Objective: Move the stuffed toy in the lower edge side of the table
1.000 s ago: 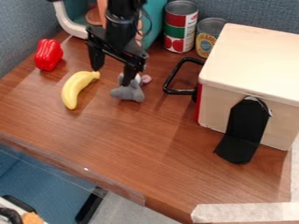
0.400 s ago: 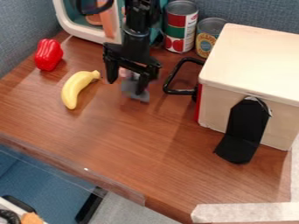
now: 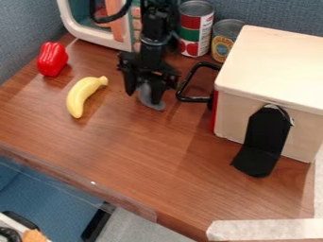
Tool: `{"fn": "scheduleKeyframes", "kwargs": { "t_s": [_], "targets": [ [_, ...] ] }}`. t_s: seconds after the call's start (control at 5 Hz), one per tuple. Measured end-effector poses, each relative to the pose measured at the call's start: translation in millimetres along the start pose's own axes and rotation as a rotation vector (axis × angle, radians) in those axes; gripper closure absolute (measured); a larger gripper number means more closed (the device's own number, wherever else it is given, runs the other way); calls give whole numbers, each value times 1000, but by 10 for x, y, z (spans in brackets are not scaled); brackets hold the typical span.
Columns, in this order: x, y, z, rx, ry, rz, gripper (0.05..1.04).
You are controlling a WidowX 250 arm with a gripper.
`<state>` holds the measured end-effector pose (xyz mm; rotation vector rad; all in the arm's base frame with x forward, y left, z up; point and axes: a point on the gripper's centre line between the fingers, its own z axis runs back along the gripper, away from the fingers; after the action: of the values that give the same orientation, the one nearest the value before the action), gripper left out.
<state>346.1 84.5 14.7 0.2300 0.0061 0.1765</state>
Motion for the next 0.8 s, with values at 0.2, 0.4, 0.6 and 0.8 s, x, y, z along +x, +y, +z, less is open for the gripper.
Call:
{"fn": "scheduleKeyframes", "kwargs": {
  "t_s": [0.2,0.4,0.6,0.8],
  "targets": [
    [-6,12,-12,-9,-11,11,625],
    [-65,45,18,-21,-25,16,724],
    [-217,72,131,-55,-22,1,737],
    [-413,54,523,-97,-117,-40,737]
  ]
}}
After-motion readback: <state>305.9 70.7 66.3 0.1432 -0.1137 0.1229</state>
